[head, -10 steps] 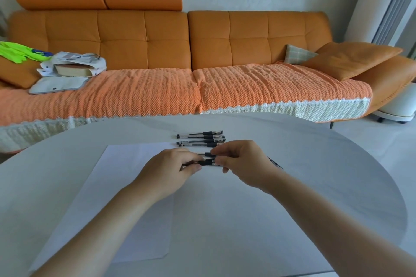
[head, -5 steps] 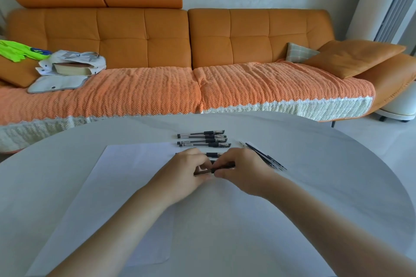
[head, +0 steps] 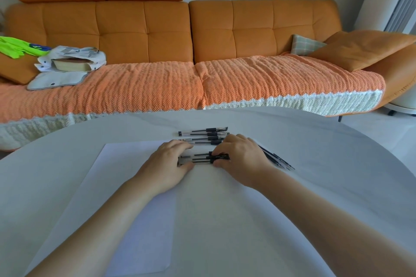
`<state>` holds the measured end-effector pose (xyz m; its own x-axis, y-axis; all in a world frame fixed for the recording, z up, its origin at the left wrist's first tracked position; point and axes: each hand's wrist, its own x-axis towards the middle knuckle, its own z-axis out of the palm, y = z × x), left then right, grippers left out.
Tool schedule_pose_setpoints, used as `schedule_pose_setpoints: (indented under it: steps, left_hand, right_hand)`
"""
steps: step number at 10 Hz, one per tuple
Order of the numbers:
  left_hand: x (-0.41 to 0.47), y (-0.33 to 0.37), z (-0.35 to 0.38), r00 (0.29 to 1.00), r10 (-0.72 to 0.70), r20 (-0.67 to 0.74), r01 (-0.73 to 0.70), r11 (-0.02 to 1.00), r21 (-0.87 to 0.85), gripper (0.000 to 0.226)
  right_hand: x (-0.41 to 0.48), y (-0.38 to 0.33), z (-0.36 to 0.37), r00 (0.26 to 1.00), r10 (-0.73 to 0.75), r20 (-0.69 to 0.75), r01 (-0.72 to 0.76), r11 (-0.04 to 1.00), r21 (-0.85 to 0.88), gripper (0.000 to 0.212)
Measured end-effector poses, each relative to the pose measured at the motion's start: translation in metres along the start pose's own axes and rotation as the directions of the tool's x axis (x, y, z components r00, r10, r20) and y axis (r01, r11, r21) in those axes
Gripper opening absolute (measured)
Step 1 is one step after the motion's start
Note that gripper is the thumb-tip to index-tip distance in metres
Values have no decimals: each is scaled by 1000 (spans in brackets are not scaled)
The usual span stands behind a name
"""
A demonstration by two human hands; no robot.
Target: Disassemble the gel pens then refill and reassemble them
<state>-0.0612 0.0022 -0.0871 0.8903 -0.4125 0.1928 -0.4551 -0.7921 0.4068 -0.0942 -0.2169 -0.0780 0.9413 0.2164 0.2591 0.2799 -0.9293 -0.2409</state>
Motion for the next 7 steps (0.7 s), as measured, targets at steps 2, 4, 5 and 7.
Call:
schedule_pose_setpoints:
  steps: [2,4,5,7]
  left_hand:
    - [6,-10,1,998,-8,-54,7,1000,-17,37]
    - [6,-16,2,995,-25,-95,19,998,-63,44]
    - [4,-19,2,994,-18,-109,11,998,-62,40]
    - [5,-18,6,993,-6,-122,2,1000,-28,36]
  right_hand:
    - [15,-4,7,999,-2,-52,-3,995,-104,38]
    - [22,-1,15,995,-77,58,80,995,-51,36]
    - [25,3,19,999,-37,38,38,999,-29,35]
    - [28,5,21,999,-36,38,35,999,28,38]
